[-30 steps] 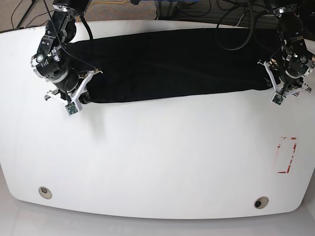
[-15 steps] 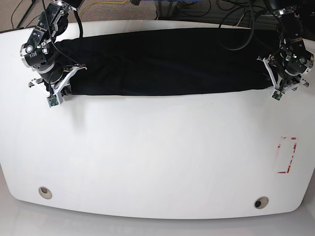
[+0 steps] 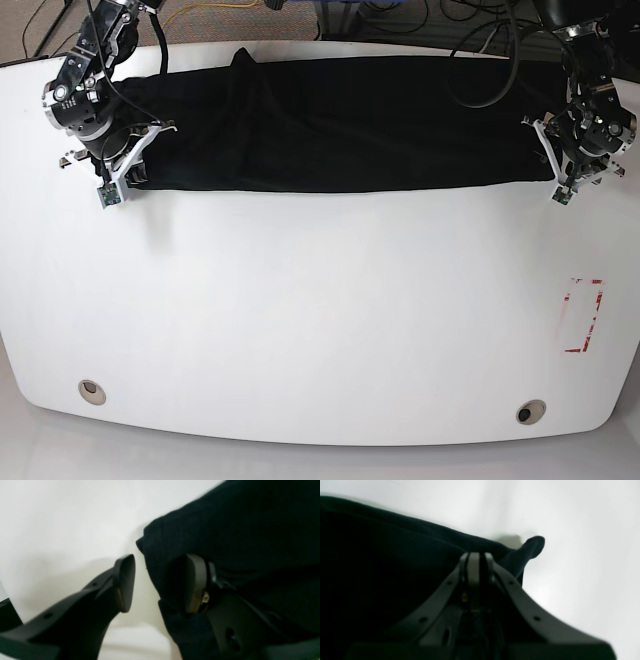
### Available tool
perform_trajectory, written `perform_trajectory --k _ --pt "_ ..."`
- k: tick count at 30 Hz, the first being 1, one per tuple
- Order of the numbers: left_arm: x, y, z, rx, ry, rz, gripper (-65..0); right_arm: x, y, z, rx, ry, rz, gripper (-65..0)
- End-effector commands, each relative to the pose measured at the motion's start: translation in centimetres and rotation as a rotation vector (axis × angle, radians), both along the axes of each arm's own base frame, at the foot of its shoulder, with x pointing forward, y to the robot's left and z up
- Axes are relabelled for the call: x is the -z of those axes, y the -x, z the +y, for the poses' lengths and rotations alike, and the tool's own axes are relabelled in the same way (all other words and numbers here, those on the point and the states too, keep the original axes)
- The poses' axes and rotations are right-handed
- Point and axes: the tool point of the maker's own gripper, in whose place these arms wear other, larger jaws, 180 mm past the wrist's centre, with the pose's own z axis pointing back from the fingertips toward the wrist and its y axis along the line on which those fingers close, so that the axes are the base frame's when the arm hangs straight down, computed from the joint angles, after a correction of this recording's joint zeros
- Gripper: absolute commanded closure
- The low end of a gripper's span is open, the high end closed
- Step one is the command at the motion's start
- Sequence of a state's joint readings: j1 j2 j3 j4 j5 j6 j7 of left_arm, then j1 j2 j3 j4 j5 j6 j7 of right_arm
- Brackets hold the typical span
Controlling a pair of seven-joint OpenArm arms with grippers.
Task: Layout the t-shirt on the table in an organized manner, then fold the t-shirt properly
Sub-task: 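Drag the folded shirt edge with both grippers to align the fold, then release the shirt with the right gripper and move it along the fold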
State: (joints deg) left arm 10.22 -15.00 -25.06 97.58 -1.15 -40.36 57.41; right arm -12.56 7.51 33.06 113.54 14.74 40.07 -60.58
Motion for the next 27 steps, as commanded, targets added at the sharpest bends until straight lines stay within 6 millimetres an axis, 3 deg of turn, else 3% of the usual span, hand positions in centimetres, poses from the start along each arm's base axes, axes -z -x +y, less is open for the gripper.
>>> perform_trajectory --k 1,7,12,17,27 --pt "-1.1 -0.7 0.8 -0.001 -0.025 -0.031 -28.7 -0.9 -0.3 -0.3 -0.005 0.014 -0.029 -4.9" --pt "-1.1 -0.7 0.9 -0.001 -0.026 -0.031 -28.7 -1.3 -0.4 -0.3 -0.007 0.018 -0.041 -27.9" --pt "-1.1 -0.8 0.9 -0.001 -0.026 -0.032 -28.7 -2.0 -0.3 -0.8 0.014 0.028 -0.06 -40.7" --pt "-1.1 -0.8 0.9 -0.001 -0.026 -0.032 -28.7 -2.1 -0.2 0.1 0.011 -0.037 -0.053 -40.7" --pt "-1.1 -0.8 0.9 -0.001 -0.026 -0.032 -28.7 -3.1 0.2 4.9 -0.093 -0.325 -0.079 -40.0"
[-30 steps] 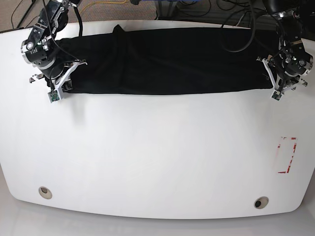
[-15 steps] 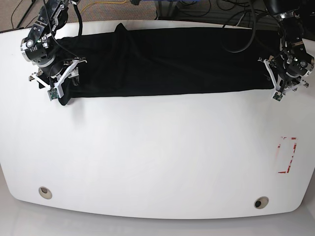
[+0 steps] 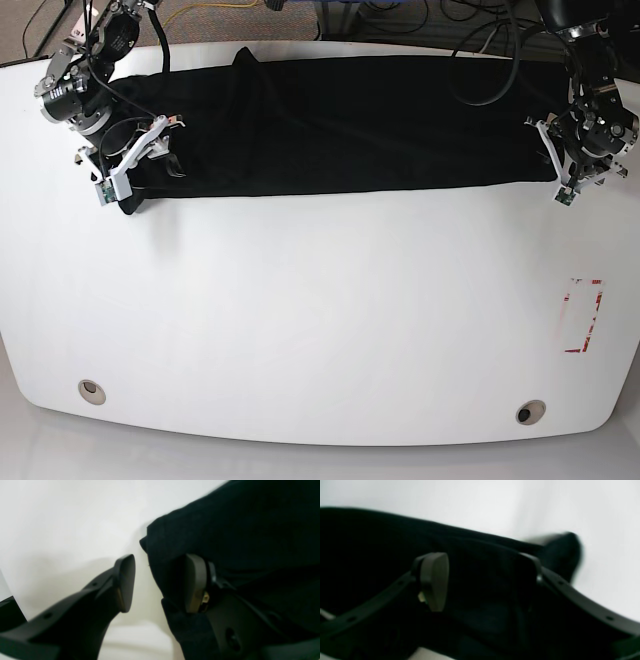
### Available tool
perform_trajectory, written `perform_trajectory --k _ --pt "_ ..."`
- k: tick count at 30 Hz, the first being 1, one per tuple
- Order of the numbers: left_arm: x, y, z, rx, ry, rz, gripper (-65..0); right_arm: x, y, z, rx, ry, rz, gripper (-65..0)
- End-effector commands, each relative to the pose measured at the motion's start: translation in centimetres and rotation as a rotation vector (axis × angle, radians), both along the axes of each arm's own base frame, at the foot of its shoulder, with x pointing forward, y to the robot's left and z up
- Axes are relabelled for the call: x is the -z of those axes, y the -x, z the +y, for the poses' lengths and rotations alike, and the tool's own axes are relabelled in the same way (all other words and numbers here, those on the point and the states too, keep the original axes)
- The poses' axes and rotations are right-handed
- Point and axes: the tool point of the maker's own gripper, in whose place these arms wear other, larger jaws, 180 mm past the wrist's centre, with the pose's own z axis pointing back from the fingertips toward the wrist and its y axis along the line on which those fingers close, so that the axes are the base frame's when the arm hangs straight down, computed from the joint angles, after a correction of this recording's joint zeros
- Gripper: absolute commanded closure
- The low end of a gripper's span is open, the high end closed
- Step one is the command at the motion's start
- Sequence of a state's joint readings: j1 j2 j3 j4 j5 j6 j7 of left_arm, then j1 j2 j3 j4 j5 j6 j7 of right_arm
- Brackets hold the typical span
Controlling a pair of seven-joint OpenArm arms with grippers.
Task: Layout the t-shirt on the table in an organized manner, then fold the t-shirt properly
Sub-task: 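Release the shirt with the right gripper and move it along the fold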
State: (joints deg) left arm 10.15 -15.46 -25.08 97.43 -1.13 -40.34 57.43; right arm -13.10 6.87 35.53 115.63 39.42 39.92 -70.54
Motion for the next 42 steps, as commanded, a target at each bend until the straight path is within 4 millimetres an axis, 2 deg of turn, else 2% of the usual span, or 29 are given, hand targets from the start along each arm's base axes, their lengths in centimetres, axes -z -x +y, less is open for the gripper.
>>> perform_trajectory --k 1,6,15,19,27,34,37,40,42 --pt "-1.0 -0.8 0.6 0.0 -0.019 -0.034 -28.7 -0.6 0.0 0.5 -0.019 -0.029 -0.019 -40.0" --pt "-1.1 -0.8 0.6 0.0 -0.019 -0.035 -28.7 0.3 0.5 1.4 -0.012 -0.067 0.009 -40.0" --pt "-1.2 -0.8 0.6 0.001 -0.021 -0.037 -28.7 1.6 1.2 0.5 0.015 0.001 0.067 -39.5" --pt "-1.1 -0.8 0.6 0.0 -0.019 -0.035 -28.7 1.8 1.5 0.8 0.009 -0.008 0.076 -39.5" --pt "-1.1 -0.8 0.5 0.001 -0.018 -0.038 -28.7 2.8 2.0 4.5 -0.063 -0.065 0.108 -39.3" --pt "-1.1 -1.0 0.4 0.004 -0.012 -0.048 -28.7 2.9 1.9 5.1 -0.06 -0.089 0.105 -39.2" --pt "-1.1 -1.0 0.4 0.004 -0.012 -0.048 -28.7 3.6 1.9 5.2 -0.054 -0.109 0.127 -39.2" --pt "-1.1 -1.0 0.4 0.004 -0.012 -0.048 -28.7 4.4 1.7 5.2 -0.047 -0.133 0.141 -36.6" --pt "-1.1 -1.0 0.4 0.004 -0.012 -0.048 -28.7 4.8 1.6 5.3 -0.041 -0.15 0.147 -31.9"
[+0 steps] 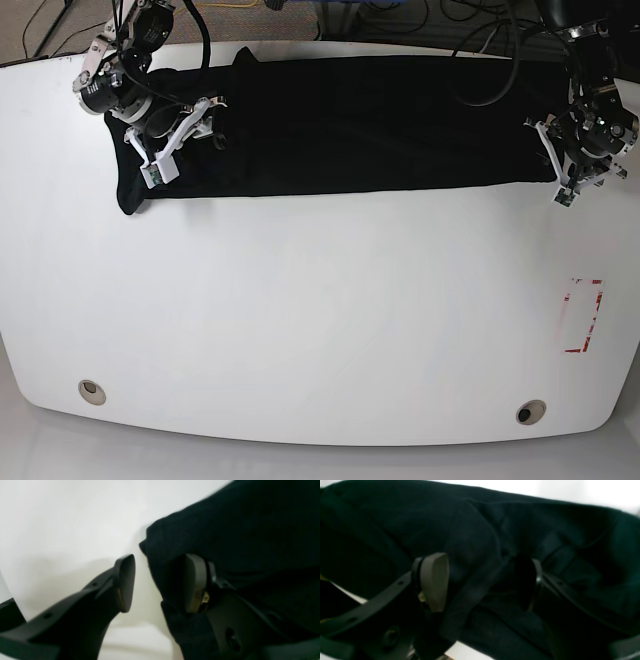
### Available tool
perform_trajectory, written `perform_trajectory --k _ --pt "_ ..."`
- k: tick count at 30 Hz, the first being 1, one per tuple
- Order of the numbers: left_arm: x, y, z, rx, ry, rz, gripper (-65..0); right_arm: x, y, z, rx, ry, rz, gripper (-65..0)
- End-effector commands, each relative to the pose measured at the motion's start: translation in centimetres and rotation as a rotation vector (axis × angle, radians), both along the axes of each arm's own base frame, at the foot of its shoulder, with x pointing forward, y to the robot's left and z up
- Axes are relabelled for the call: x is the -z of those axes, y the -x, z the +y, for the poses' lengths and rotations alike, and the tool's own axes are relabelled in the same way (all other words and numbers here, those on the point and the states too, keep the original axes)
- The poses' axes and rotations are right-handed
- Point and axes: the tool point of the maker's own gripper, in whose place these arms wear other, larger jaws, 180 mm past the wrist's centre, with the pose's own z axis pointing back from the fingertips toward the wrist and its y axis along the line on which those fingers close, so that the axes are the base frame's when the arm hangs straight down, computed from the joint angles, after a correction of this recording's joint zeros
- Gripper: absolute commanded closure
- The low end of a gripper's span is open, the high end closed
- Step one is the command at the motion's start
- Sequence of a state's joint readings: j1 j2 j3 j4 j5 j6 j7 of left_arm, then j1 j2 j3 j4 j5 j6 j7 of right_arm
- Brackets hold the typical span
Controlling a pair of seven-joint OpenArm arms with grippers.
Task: Layout the t-shirt on the table in an organized manner, then fold the t-shirt properly
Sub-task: 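Release the shirt with the right gripper and move it along the fold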
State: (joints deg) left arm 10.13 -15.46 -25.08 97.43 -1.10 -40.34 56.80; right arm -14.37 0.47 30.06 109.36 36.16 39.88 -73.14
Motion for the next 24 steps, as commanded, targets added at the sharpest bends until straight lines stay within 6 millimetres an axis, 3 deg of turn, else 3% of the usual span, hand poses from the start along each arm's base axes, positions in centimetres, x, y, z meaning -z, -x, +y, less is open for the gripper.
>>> perform_trajectory --k 1,5,6,8,16,24 --pt "-1.1 -0.8 0.5 0.001 -0.015 -0.038 -28.7 -0.4 -0.9 0.1 0.011 -0.03 -0.038 -27.6" --pt "-1.1 -0.8 0.5 0.001 -0.015 -0.038 -28.7 -0.3 -1.0 0.1 0.012 -0.033 -0.038 -12.2" --pt "-1.1 -0.8 0.5 0.001 -0.015 -0.038 -28.7 -0.6 -1.1 0.1 0.01 -0.033 -0.048 -5.1" --pt "-1.1 -0.8 0.5 0.001 -0.015 -0.038 -28.7 -1.0 -1.2 0.0 0.006 -0.021 -0.059 0.0" --pt "-1.0 -0.8 0.5 0.0 -0.015 -0.036 -28.7 -2.5 -0.3 -0.2 -0.004 0.024 -0.093 0.0" --pt "-1.0 -0.8 0.6 0.001 -0.018 -0.036 -28.7 -1.6 2.4 -1.7 0.009 0.064 -0.032 0.0"
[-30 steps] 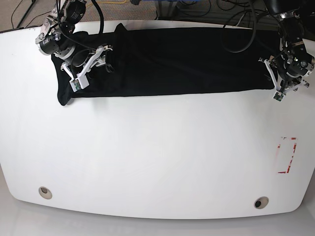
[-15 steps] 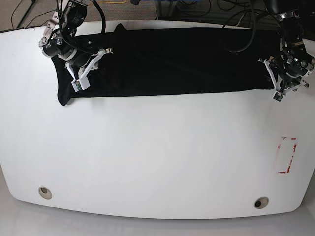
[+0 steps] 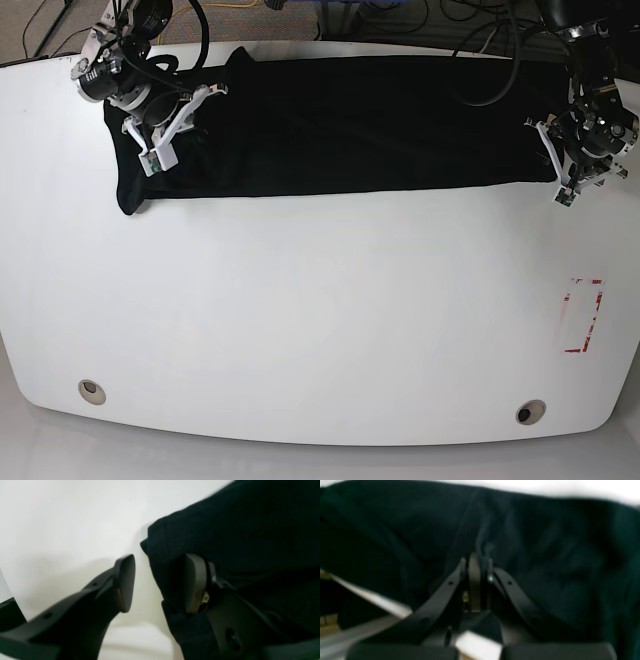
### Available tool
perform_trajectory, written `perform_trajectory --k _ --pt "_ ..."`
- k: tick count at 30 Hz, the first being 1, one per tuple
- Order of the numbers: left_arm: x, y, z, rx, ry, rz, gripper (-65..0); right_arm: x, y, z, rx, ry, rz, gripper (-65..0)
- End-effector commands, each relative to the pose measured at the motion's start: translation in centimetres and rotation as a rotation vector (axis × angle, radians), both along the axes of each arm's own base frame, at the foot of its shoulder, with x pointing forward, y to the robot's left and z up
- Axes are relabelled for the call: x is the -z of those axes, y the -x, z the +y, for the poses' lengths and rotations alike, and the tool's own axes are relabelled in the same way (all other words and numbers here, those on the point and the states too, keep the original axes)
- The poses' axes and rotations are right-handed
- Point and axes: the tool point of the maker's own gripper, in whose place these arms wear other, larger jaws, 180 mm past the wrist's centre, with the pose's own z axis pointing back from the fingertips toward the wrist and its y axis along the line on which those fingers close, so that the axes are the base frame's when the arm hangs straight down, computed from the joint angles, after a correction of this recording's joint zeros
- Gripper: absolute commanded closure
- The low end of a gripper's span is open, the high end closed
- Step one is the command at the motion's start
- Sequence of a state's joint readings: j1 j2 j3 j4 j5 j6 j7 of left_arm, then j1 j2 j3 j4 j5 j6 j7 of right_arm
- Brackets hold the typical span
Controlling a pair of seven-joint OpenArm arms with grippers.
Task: Layout the t-shirt on the table in an organized manner, then fold the t-shirt properly
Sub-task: 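Release the shirt with the right gripper and move it along the fold, then regrasp the strip end with the right gripper and pull it straight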
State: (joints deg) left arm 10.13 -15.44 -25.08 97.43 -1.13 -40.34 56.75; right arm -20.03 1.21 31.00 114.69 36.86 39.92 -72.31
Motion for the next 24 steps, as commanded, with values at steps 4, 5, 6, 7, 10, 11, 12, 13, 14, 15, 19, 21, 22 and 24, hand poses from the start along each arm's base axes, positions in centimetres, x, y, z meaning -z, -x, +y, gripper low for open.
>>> perform_trajectory --k 4,5,6,7,10,11,12,13,14,15,19,21,22,24 --pt "-1.0 -0.8 0.6 0.0 -0.019 -0.034 -28.7 -0.4 1.4 -2.3 0.047 0.031 0.0 0.0" --pt "-1.0 -0.8 0.7 0.0 -0.021 -0.033 -28.7 -0.4 1.7 -2.7 0.057 0.029 0.002 0.0" --pt "-1.0 -0.8 0.7 0.0 -0.021 -0.033 -28.7 -0.5 1.9 -3.3 0.068 0.03 0.002 0.0" --pt "-1.0 -0.8 0.7 0.0 -0.021 -0.033 -28.7 -0.7 2.3 -3.8 0.079 0.03 0.003 0.0" --pt "-1.3 -0.8 1.2 0.003 -0.036 -0.032 -28.7 -1.2 2.9 -4.6 0.092 0.011 -0.006 0.0" --pt "-1.3 -0.8 1.3 0.003 -0.039 -0.032 -28.7 -1.4 3.1 -4.8 0.095 0.004 -0.009 0.0" --pt "-1.3 -0.8 1.3 0.003 -0.039 -0.032 -28.7 -1.6 3.2 -4.9 0.097 -0.004 -0.011 0.0" --pt "-1.3 -0.7 1.3 0.003 -0.038 -0.03 -28.7 -1.7 3.5 -5.0 0.1 -0.013 -0.01 0.0" --pt "-1.3 -0.7 1.3 0.003 -0.038 -0.03 -28.7 -1.8 3.6 -5.1 0.101 -0.019 -0.012 0.0" --pt "-1.3 -0.7 1.3 0.003 -0.038 -0.03 -28.7 -1.9 3.8 -5.2 0.104 -0.026 -0.013 0.0" --pt "-1.3 -0.7 1.3 0.003 -0.038 -0.03 -28.7 -1.9 4.0 -5.4 0.108 -0.027 -0.011 -2.2" --pt "-1.3 -0.7 1.3 0.003 -0.038 -0.03 -28.7 -1.9 4.2 -5.4 0.108 -0.027 -0.007 -7.1" --pt "-1.3 -0.7 1.3 0.003 -0.038 -0.03 -28.7 -1.9 4.2 -5.4 0.108 -0.027 -0.005 -11.4" --pt "-1.3 -0.7 1.3 0.003 -0.038 -0.03 -28.7 -1.8 4.3 -5.4 0.108 -0.026 -0.004 -18.4"
